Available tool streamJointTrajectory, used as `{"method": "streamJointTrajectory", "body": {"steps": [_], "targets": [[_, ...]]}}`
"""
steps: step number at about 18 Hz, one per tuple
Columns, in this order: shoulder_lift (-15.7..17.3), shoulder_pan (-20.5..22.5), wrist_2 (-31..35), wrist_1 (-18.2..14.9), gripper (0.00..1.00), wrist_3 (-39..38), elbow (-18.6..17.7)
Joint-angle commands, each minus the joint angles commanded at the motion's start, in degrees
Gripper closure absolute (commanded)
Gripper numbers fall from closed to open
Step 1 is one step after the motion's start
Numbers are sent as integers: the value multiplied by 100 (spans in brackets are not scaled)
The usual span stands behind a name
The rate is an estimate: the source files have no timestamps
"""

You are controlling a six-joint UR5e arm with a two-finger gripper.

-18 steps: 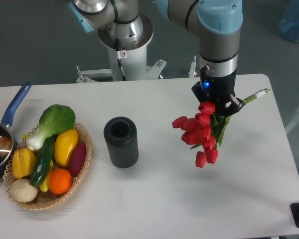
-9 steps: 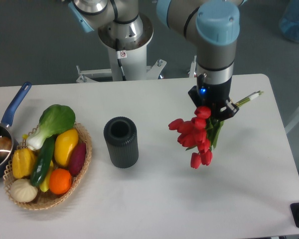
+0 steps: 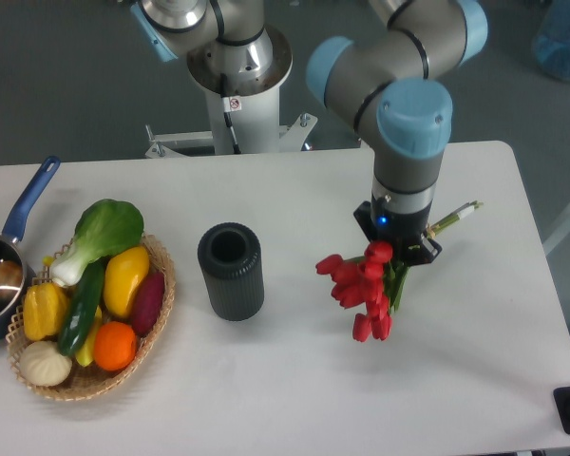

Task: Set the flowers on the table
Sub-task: 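Lay the tulip heads on the table beside the black vase, then open the gripper and lift it away from the tulip stems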

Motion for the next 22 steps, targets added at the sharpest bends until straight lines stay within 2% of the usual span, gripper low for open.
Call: {"method": "streamJointTrajectory", "body": {"steps": [4,5,6,7,8,15,22], "targets": [[-18,9,-9,237,80,44,-193],[-18,9,-9,238,72,61,-202],[-18,9,-9,229,60,114,-211],[-18,0,-9,246,15,149,-255],[-1,0,-9,281,0,141,-316],[140,70,-9,343,0,150,-378],[544,132,-70,317,0,141,-352]]}}
